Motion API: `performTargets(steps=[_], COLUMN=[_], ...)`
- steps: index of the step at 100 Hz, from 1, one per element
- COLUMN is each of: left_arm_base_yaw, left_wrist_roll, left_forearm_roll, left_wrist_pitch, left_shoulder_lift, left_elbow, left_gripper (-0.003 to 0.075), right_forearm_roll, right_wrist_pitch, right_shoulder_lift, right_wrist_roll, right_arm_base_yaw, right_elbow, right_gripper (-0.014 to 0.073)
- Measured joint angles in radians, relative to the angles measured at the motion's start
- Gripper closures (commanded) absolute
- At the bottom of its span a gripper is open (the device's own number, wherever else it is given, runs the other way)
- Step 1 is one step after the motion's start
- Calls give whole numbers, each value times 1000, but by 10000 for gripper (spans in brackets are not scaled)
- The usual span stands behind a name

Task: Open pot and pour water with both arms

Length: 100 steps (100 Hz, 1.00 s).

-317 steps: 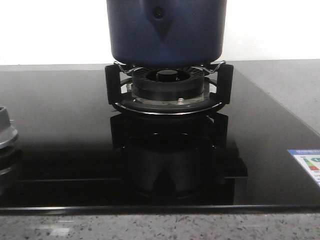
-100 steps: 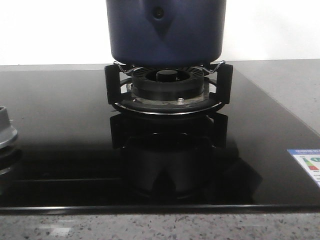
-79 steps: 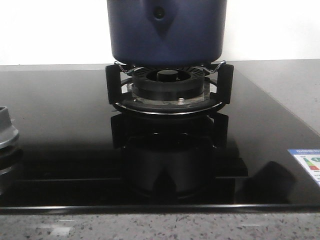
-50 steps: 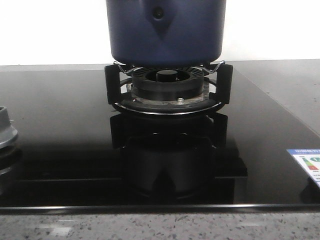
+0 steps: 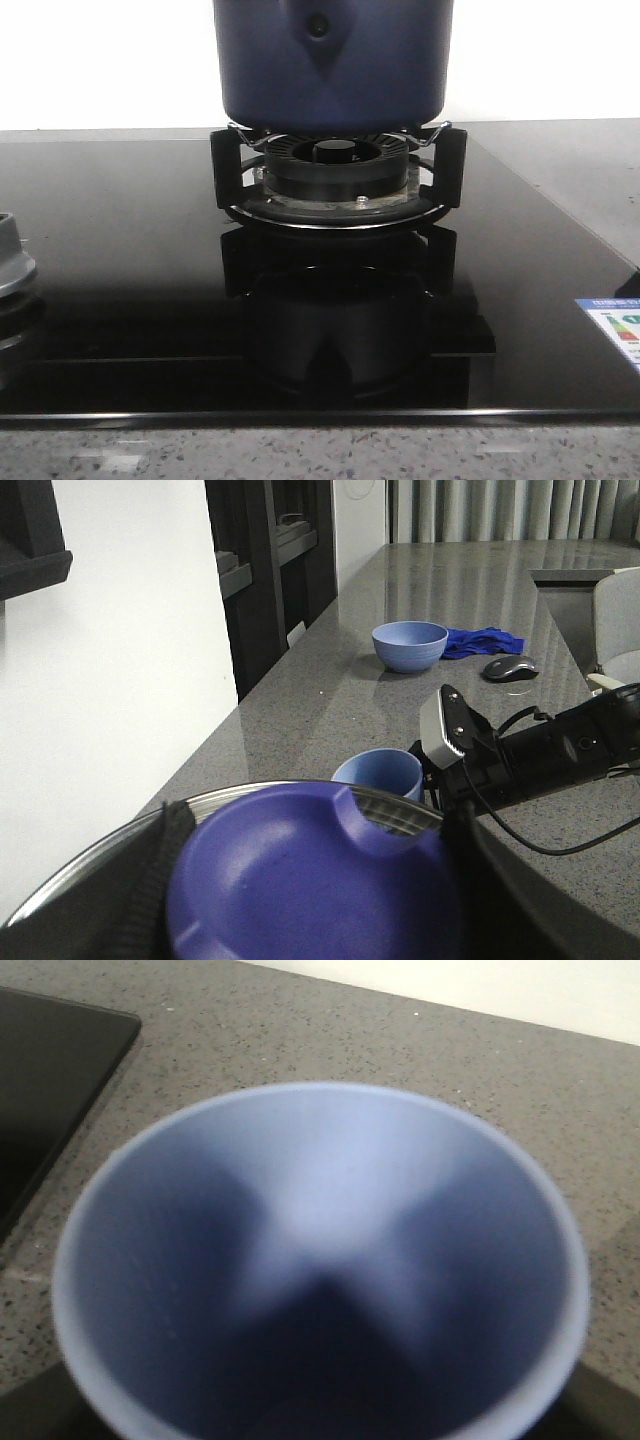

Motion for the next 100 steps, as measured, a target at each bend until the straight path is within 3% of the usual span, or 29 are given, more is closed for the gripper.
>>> performTargets(steps=[10,29,39,64,100], left_arm_base_yaw=[0,0,0,0,-18], left_wrist_roll=[0,0,0,0,0], left_forearm_roll=[0,0,0,0,0], left_wrist_pitch=[2,3,3,6,-58], left_shoulder_lift=[0,0,0,0,0], left_elbow=[0,0,0,0,0], left_gripper=[459,459,459,459,459], right_forearm_roll=[-2,-2,-2,-2,-4], right_wrist_pitch=[-25,-39,-39,-26,-76], right_shoulder_lift=[2,2,3,-17,-252], right_wrist_roll=[2,2,2,2,2], right_arm_base_yaw=[0,0,0,0,0], right_elbow=[0,0,0,0,0], right_gripper=[296,48,-13,-17,-12])
